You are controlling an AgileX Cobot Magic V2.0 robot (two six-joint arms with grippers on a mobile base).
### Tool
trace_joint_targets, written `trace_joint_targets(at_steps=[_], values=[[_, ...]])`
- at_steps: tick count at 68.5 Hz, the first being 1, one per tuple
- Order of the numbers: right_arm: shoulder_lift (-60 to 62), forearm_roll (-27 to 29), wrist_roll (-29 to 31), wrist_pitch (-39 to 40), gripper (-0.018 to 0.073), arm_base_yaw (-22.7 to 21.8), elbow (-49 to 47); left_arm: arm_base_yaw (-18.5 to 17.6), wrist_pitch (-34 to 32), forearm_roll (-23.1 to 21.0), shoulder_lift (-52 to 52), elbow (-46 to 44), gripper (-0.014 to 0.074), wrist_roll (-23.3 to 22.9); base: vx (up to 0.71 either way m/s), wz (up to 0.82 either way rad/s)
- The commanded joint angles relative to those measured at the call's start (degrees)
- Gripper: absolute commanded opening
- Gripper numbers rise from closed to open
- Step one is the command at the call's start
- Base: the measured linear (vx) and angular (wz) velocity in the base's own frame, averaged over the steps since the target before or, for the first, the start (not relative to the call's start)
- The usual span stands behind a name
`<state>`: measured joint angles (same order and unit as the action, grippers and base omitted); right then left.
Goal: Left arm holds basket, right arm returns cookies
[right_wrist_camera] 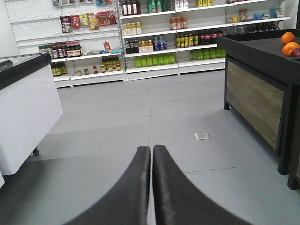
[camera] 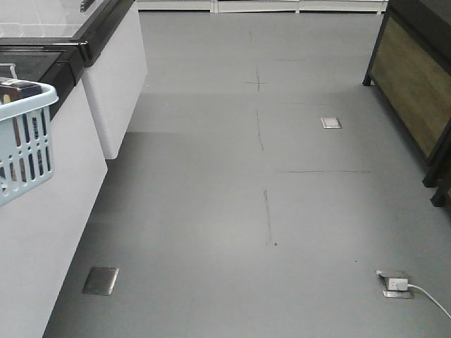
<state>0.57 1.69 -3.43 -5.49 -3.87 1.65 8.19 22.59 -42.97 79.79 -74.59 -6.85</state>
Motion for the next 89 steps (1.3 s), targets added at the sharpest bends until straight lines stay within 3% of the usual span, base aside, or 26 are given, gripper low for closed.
trace_joint_targets(at_steps=[1, 13, 34, 42, 55, 69, 89], values=[[0.65, -0.3, 0.44, 4.2, -0.0008, -0.25, 0.11, -3.18, -3.43, -4.61, -3.54, -2.62, -0.0007, 5.31, 0.0, 0.0], [0.65, -0.3, 0.44, 4.2, -0.0008, -0.25, 0.11, -7.95, 1.44, -8.23, -4.7, -2.56, -0.0007, 11.24, 0.0, 0.0], [0.65, -0.3, 0.44, 4.2, -0.0008, -0.25, 0.11, -18.03, 3.2, -10.07, -8.22, 2.09, -0.0007, 13.35, 0.0, 0.0], [0.65, -0.3, 0.44, 4.2, -0.0008, -0.25, 0.11, -21.75, 2.8, -14.2, -10.87, 5.84, -0.0007, 17.72, 0.0, 0.0], [0.65, -0.3, 0.44, 4.2, -0.0008, -0.25, 0.11, -27.03, 3.26, -25.65, -16.94, 12.86, -0.0007, 26.59, 0.0, 0.0], [0.65, -0.3, 0.44, 4.2, -0.0008, -0.25, 0.11, -29.71, 7.05, -33.49, -23.52, 20.12, -0.0007, 33.0, 0.0, 0.0], [0.65, -0.3, 0.44, 4.2, -0.0008, -0.25, 0.11, -29.75, 17.61, -33.47, -31.24, 26.82, -0.0007, 33.53, 0.0, 0.0]])
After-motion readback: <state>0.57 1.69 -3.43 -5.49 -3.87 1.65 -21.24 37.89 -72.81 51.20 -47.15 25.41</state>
